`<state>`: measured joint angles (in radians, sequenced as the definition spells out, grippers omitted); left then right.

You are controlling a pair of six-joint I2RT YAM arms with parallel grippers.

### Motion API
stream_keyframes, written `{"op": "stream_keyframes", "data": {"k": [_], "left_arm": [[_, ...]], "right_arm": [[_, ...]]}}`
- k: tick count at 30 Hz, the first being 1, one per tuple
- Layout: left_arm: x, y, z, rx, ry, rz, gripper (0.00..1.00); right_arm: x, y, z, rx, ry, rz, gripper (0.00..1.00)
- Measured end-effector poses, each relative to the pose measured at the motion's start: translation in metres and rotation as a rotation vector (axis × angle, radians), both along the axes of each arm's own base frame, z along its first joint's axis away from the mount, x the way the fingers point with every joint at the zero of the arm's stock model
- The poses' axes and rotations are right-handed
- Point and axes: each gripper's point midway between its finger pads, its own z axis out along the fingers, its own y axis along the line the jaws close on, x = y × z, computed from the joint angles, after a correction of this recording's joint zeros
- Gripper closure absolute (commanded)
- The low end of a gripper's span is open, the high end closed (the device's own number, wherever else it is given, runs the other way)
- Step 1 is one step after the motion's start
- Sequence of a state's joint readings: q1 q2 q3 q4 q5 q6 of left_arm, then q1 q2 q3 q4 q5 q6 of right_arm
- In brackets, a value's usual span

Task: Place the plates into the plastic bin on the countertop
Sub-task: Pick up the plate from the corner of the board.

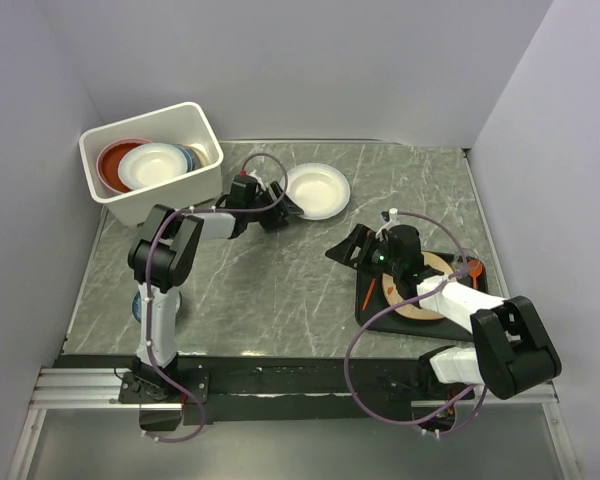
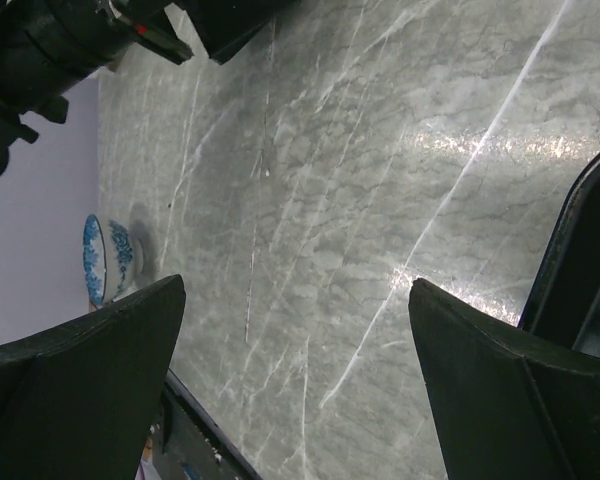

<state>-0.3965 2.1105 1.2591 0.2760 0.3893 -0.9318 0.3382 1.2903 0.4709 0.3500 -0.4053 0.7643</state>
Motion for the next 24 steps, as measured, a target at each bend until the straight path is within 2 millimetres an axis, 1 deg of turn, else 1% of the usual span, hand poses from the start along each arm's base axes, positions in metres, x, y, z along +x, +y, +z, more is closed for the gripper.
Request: {"op": "stream_keyframes", "data": {"k": [3, 7, 11, 19, 24], "left_arm": [[0.005, -0.005, 0.001, -0.053, -0.007, 0.022, 0.28], [0.013, -0.01, 0.0, -0.108, -0.013, 0.047, 0.32], [0.017, -0.013, -0.002, -0.144, -0.007, 0.066, 0.39], [0.023, -0.015, -0.007, -0.168, 0.003, 0.08, 0.45], [0.027, -0.016, -0.009, -0.17, 0.006, 0.088, 0.53]], "right_arm": [[-0.001, -0.001, 0.002, 0.002, -0.006, -0.003, 0.0], [-0.005, -0.004, 0.009, 0.006, -0.03, -0.012, 0.0], [-0.006, -0.006, 0.016, 0.008, -0.052, -0.021, 0.0], [-0.009, -0.006, 0.013, 0.005, -0.038, -0.018, 0.0], [-0.008, -0.006, 0.008, -0.001, -0.02, -0.017, 0.0]]}}
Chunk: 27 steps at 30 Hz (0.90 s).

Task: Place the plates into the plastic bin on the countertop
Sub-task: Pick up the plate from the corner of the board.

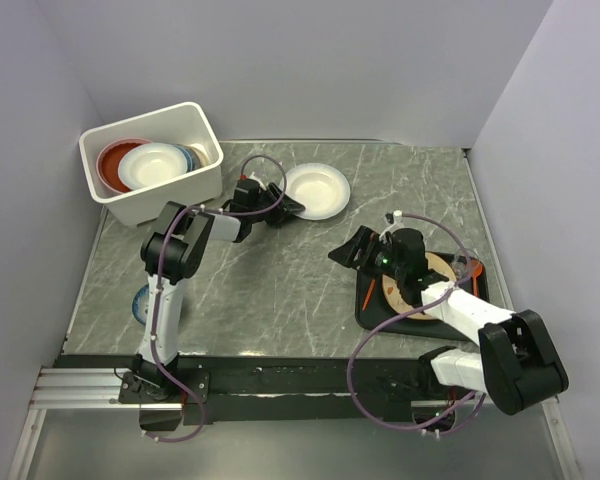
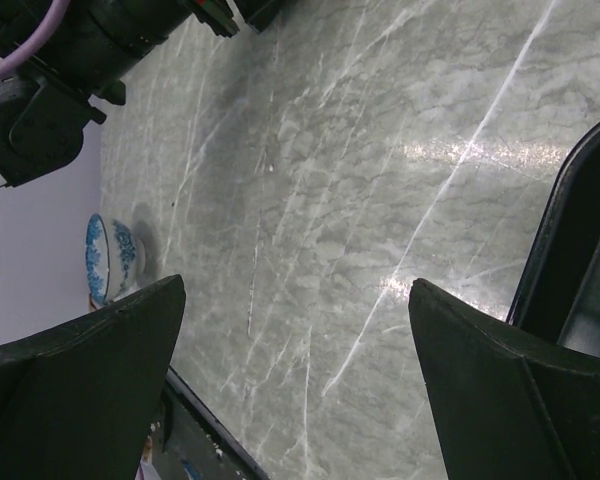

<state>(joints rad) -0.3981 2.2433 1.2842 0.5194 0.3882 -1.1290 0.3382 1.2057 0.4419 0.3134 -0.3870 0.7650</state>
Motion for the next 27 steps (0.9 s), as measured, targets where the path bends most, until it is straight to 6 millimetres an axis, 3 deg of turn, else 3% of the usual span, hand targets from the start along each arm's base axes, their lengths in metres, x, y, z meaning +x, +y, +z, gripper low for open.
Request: {"op": "stream_keyframes", "data": {"k": [4, 10, 27], "left_arm": [[0.004, 0.0, -0.003, -0.007, 0.012, 0.016, 0.65], [0.013, -0.008, 0.002, -0.074, 0.039, 0.031, 0.99], [0.01, -0.006, 0.007, -0.103, 0.036, 0.069, 0.99]], "right_arm": [[0.0, 0.001, -0.004, -0.003, 0.014, 0.003, 0.0], [0.0, 0.002, -0.008, 0.002, 0.029, 0.01, 0.0], [0.0, 0.002, 0.006, 0.019, -0.007, 0.007, 0.0]]}}
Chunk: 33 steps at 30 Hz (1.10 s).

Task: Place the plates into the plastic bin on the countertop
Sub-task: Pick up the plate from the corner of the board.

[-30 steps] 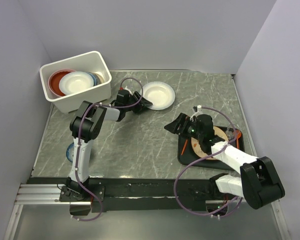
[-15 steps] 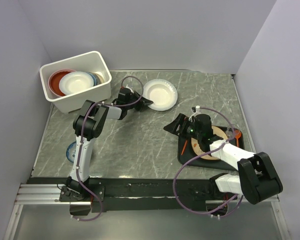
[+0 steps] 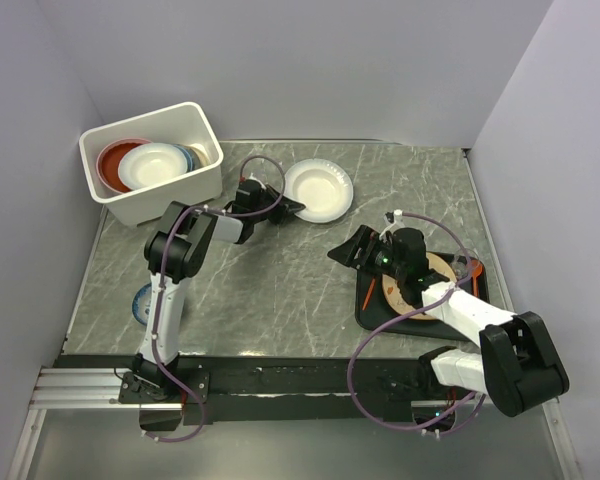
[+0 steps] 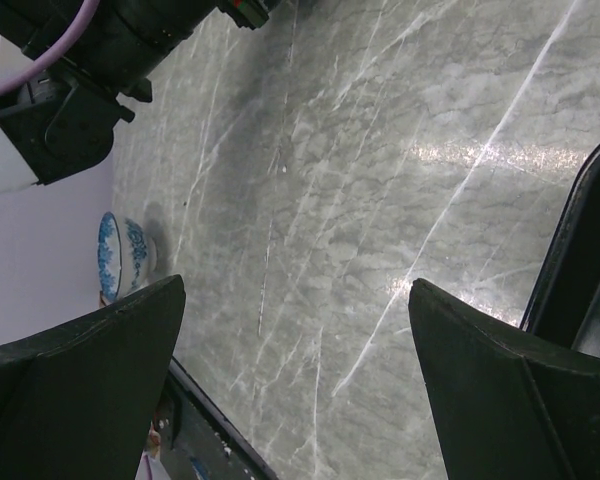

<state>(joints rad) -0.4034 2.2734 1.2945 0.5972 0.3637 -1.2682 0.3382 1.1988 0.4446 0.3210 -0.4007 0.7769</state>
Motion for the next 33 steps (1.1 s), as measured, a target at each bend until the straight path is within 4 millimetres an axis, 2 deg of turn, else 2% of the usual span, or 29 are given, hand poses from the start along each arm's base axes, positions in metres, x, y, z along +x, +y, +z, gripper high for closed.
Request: {"op": "stream_keyframes", "data": {"k": [20, 27, 33], "left_arm": [[-0.01, -0.003, 0.009, 0.099, -0.016, -0.01, 0.99], [-0.014, -0.01, 0.013, 0.124, -0.021, -0.031, 0.99], [-0.027, -0.01, 0.021, 0.178, -0.011, -0.061, 0.99]], "right_arm": [[0.0, 0.001, 0.003, 0.006, -0.007, 0.001, 0.0], [-0.004, -0.004, 0.017, 0.014, -0.051, -0.016, 0.0], [-0.007, -0.005, 0.024, 0.024, -0.069, -0.022, 0.0]]}}
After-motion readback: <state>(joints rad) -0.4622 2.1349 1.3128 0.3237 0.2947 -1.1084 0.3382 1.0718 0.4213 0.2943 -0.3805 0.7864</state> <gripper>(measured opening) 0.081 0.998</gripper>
